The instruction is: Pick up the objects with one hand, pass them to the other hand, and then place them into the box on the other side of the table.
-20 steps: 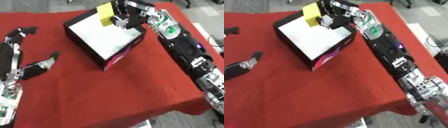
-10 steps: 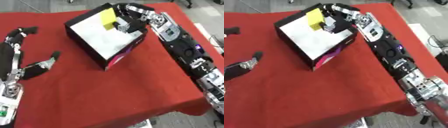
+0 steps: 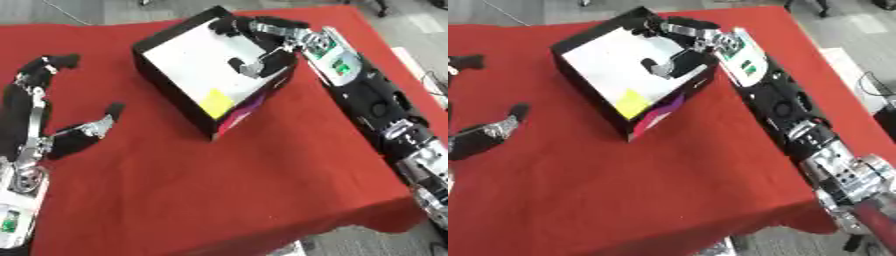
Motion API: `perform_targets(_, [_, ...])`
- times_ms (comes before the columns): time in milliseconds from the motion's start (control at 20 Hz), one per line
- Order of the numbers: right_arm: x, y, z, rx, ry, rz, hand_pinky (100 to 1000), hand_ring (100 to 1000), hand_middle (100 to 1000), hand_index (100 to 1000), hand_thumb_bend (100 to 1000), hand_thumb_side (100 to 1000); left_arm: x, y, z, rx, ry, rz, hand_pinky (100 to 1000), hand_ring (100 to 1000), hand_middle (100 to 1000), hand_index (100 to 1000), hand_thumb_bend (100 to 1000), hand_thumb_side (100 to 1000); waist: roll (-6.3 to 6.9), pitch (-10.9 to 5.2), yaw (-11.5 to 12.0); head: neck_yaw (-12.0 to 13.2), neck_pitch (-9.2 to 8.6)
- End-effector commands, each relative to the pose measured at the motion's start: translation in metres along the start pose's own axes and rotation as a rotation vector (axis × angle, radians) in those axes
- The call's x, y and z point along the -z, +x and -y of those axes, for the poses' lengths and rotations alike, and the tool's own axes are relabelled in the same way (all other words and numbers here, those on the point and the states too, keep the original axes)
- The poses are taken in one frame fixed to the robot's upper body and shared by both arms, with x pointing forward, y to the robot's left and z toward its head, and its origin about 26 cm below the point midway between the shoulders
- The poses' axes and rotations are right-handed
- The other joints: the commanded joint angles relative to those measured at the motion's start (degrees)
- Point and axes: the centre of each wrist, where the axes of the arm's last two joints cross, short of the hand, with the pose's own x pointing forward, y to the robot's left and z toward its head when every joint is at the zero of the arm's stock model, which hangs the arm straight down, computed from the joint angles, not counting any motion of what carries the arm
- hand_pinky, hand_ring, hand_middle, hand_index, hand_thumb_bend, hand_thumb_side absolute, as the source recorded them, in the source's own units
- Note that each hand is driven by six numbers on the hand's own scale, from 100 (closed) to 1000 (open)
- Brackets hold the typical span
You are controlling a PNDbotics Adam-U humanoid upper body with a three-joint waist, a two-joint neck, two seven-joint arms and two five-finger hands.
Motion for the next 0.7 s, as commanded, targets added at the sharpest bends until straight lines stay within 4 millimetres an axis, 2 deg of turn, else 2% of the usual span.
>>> perform_targets(50, [-0.01,0.003,0.018,-0.05,-0.006,0.002,1000,1000,1000,1000,100,212,0.006,0.001,-0.005,0.013,0.01,0.028,807,739,636,812,538,502,0.61,-2.58,-0.1,0.2,-0.35])
perform_targets(250, [-0.011,0.002,0.018,-0.068,-0.01,0.001,1000,1000,1000,1000,100,213,0.006,0.001,-0.004,0.014,0.01,0.025,806,738,635,812,540,502,0.62,-2.59,0.0,0.3,-0.38])
perform_targets(300, [-0.01,0.002,0.018,-0.07,-0.011,0.003,1000,1000,1000,1000,100,252,0.006,0.001,-0.004,0.014,0.01,0.025,806,738,635,812,536,506,0.62,-2.6,0.0,0.3,-0.4])
perform_targets(350, [-0.01,0.003,0.018,-0.07,-0.013,0.007,1000,1000,1000,1000,100,210,0.006,0.001,-0.004,0.014,0.01,0.025,806,738,635,812,541,501,0.62,-2.62,0.0,0.3,-0.44])
perform_targets(700, [-0.005,0.014,0.023,0.027,-0.075,0.045,1000,1000,1000,1000,100,208,0.007,0.002,-0.005,0.014,0.014,0.026,805,737,634,811,543,500,0.61,-2.74,0.0,1.0,-0.68])
